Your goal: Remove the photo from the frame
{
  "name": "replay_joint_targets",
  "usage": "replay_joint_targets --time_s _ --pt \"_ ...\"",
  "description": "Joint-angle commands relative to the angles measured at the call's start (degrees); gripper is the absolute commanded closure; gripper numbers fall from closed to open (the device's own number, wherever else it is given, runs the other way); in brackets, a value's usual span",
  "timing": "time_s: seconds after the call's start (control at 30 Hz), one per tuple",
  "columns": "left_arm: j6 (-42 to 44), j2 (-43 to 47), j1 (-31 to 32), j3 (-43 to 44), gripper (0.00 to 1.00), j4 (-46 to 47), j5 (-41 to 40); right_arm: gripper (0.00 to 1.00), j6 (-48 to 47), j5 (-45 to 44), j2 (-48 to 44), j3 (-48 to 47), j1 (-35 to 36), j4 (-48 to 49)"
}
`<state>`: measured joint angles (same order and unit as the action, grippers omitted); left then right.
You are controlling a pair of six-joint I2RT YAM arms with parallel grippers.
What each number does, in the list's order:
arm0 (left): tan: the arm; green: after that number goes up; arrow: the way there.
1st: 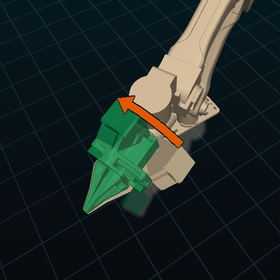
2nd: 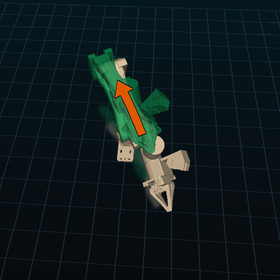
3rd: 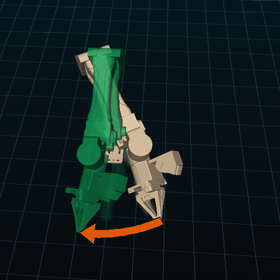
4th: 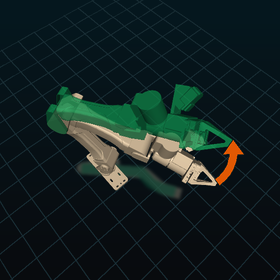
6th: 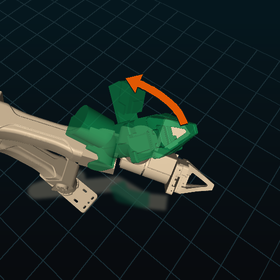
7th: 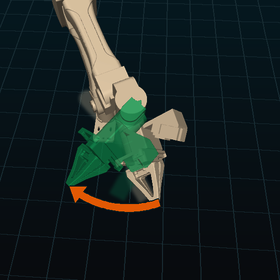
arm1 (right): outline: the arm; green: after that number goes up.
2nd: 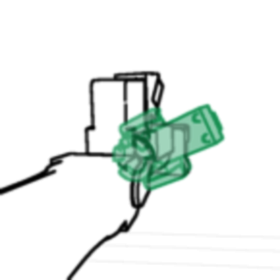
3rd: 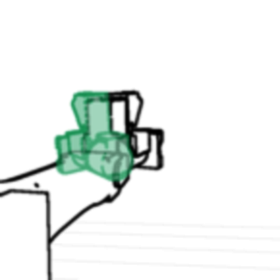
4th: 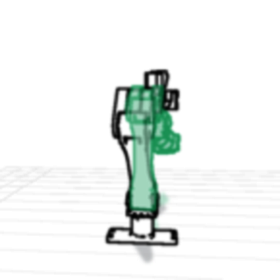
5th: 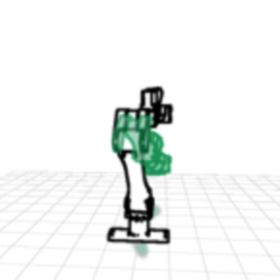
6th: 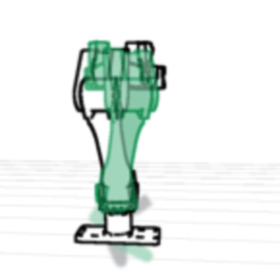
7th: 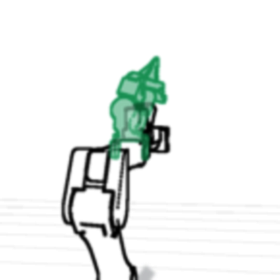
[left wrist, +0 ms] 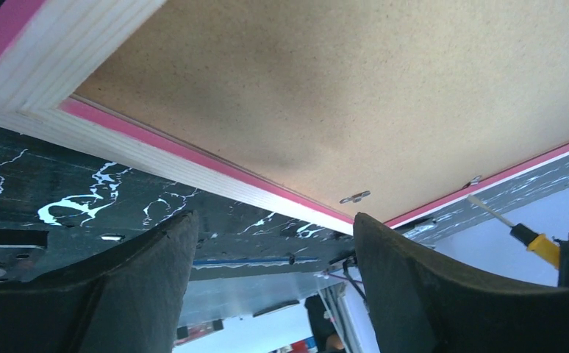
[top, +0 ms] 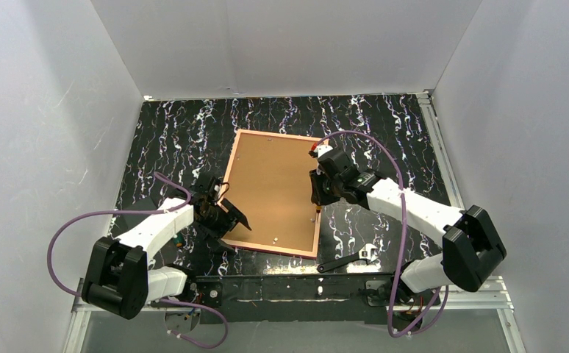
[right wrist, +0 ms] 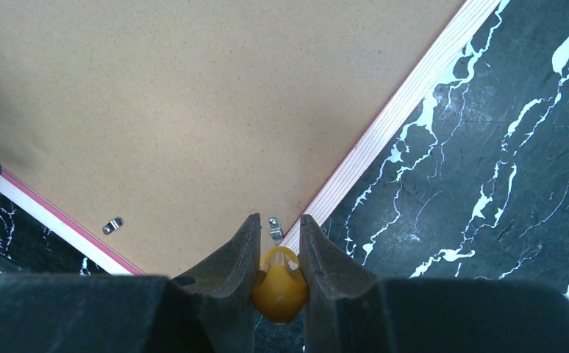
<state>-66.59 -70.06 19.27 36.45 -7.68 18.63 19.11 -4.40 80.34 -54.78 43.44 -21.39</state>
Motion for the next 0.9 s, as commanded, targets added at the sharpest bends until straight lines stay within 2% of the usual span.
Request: replay_joint_targets --time_s 0.0,0.3,0.63,0.87 --pt "-4.5 -0.5 0.2 -1.2 0.28 -5.1 -1.4 0.99 -2.6 -1.8 1.4 -1.2 0.4 2.6" --pt "-2.7 -2.9 0.5 -1.1 0.39 -6.5 -6.6 0.99 -3.4 -2.6 3.1 -1.9 0.5 4.5" --pt "-0.9 -4.1 0.8 -1.5 0.45 -6.8 -11.4 0.99 -2.2 -2.7 2.6 -3.9 0.4 3.2" --pt "-2.3 -4.6 1.2 -2.4 0.67 -7.6 -13.6 0.99 -1.1 -3.8 0.6 -1.7 -0.1 4.7"
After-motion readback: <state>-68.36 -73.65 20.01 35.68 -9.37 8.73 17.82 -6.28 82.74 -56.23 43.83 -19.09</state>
